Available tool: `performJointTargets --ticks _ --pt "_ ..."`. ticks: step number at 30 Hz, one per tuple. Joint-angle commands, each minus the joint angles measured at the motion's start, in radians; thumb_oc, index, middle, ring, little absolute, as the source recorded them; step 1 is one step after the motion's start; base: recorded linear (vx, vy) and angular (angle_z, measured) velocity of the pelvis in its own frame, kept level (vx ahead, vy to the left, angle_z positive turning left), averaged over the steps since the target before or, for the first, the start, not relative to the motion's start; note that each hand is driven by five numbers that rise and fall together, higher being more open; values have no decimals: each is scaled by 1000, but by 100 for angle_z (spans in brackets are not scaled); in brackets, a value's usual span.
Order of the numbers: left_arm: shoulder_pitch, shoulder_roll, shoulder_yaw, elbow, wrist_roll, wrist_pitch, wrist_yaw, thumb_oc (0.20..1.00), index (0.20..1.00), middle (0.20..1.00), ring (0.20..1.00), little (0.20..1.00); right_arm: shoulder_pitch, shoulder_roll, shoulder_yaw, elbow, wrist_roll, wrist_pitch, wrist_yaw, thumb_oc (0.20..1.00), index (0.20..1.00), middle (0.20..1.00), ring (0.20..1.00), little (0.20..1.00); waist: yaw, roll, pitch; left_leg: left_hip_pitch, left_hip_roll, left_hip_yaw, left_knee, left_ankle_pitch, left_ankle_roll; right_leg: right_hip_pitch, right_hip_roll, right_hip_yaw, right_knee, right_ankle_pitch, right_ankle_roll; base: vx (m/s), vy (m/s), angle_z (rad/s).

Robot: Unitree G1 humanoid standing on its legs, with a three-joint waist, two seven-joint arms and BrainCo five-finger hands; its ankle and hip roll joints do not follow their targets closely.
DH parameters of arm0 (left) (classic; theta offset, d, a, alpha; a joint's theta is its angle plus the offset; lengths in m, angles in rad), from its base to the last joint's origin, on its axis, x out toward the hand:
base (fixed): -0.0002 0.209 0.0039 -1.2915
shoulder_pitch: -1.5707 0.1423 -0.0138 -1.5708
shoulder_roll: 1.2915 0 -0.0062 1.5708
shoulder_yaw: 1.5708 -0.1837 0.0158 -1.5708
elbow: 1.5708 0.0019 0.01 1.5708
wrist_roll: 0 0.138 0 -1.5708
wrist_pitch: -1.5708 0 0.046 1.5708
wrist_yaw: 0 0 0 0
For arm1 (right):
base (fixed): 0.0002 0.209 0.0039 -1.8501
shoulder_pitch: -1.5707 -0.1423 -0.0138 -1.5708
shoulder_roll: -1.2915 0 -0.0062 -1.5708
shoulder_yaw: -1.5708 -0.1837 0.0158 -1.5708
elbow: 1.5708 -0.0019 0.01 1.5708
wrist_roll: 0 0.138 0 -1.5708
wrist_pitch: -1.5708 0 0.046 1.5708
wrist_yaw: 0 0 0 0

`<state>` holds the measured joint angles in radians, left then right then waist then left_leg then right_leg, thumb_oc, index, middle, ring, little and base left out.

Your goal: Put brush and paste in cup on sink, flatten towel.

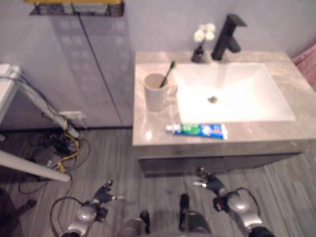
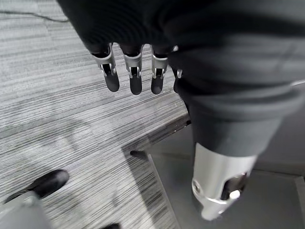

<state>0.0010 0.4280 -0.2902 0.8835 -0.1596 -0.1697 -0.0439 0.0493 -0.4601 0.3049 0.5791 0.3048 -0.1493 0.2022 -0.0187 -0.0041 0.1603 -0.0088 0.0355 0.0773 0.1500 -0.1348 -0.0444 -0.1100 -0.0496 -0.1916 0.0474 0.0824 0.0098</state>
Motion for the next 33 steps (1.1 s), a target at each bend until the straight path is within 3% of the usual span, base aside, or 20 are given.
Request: performJointTargets --ticks 1,3,4,5,6,14,17,21,23,24,25,26,27,31,32,33 --pt "-25 9 2 -1 -8 -24 9 1000 1000 1000 1000 1000 -30 -72 -33 -3 -22 -42 -22 1000 1000 1000 1000 1000 -12 -32 -14 3 148 81 11 183 -16 11 -77 15 65 -79 63 69 -209 53" --pt "-26 -2 5 -3 -19 -28 13 1000 1000 1000 1000 1000 -32 -92 -41 -8 -39 -38 -29 1000 1000 1000 1000 1000 -10 -27 -21 -39 69 25 -51 148 0 16 -79 9 40 -65 71 40 -112 29" --pt "-31 -4 -6 -15 -19 -31 17 1000 1000 1000 1000 1000 -28 -95 -54 -4 -28 -39 -30 1000 1000 1000 1000 1000 -25 -18 -27 -46 59 74 -133 151 7 18 -76 -4 33 -58 74 43 -60 20" --pt "-22 -5 -6 -32 -29 -32 11 1000 1000 1000 1000 1000 -33 -89 -58 6 -19 -39 -30 1000 1000 1000 1000 1000 -20 -16 -27 -34 64 80 -143 151 5 17 -70 7 33 -59 73 79 -18 37" --pt "2 -4 -11 -65 -27 -38 8 1000 1000 1000 1000 1000 -48 -83 -52 23 -7 -35 -28 1000 1000 1000 1000 1000 5 -10 -26 -39 27 -16 -123 132 10 24 -65 38 18 -55 75 71 4 20" --pt "43 12 -10 -130 -21 -42 -16 1000 1000 1000 1000 1000 -53 -53 -53 33 -18 -34 -27 1000 1000 1000 1000 1000 9 5 -54 19 19 20 -170 104 28 69 -84 44 -35 -33 94 80 102 -32" --pt "53 24 -15 -140 -9 -39 -24 1000 1000 1000 1000 1000 -64 -36 -25 50 -50 -27 -19 1000 1000 1000 1000 1000 24 1 -43 18 -1 28 -127 62 50 73 -108 57 -29 -12 112 26 201 -6" --pt "50 39 -22 -126 18 -35 -24 1000 1000 1000 1000 1000 -68 -24 -7 36 -56 -29 -11 1000 1000 1000 1000 1000 24 -7 -24 -4 -18 10 -104 52 74 24 -108 127 33 27 134 -36 153 -17" --pt "34 55 -24 -122 29 -38 -20 1000 1000 1000 1000 1000 -68 -17 0 24 -50 -34 -6 1000 1000 1000 1000 1000 16 -7 -7 -16 -15 -6 -91 50 83 -13 -91 215 110 31 140 -59 25 -4" --pt "28 64 -17 -126 30 -41 -8 1000 1000 1000 1000 1000 -77 -10 14 17 -50 -36 -6 1000 1000 1000 1000 1000 37 5 3 -21 5 3 -82 43 83 -10 -152 145 108 50 127 -35 -26 11" --pt "28 64 -17 -126 30 -41 -8 1000 1000 1000 1000 1000 -77 -10 14 17 -50 -36 -6 1000 1000 1000 1000 1000 36 5 2 -23 5 3 -82 44 83 -11 -153 144 107 51 127 2 -80 20" --pt "33 67 -11 -135 24 -39 -3 1000 1000 1000 1000 1000 -79 -10 20 6 -53 -33 -4 1000 1000 1000 1000 1000 46 8 3 -26 17 1 -74 42 82 6 -203 89 86 89 122 41 -201 6" --pt "39 68 0 -137 3 -35 -1 1000 1000 1000 1000 1000 -74 -14 24 -15 -56 -27 7 1000 1000 1000 1000 1000 42 -1 -2 -27 31 -5 -76 45 74 20 -226 89 56 119 127 43 -202 -3" --pt "46 67 16 -136 -21 -38 5 1000 1000 1000 1000 1000 -71 -24 31 -32 -58 -24 16 1000 1000 1000 1000 1000 53 -19 -6 -37 55 -5 -72 50 57 10 -225 121 39 124 143 16 -320 -14" --pt "46 70 38 -134 -38 -38 15 1000 1000 1000 1000 1000 -72 -28 40 -39 -54 -22 23 1000 1000 1000 1000 1000 64 -36 -10 -27 97 -1 -94 78 20 14 -187 101 40 9 132 41 -517 -1" --pt "44 69 43 -122 -37 -38 20 1000 1000 1000 1000 1000 -73 -26 46 -28 -53 -22 20 1000 1000 1000 1000 1000 69 -42 -16 -20 116 -1 -121 99 8 13 -168 77 41 -44 121 39 -761 18"
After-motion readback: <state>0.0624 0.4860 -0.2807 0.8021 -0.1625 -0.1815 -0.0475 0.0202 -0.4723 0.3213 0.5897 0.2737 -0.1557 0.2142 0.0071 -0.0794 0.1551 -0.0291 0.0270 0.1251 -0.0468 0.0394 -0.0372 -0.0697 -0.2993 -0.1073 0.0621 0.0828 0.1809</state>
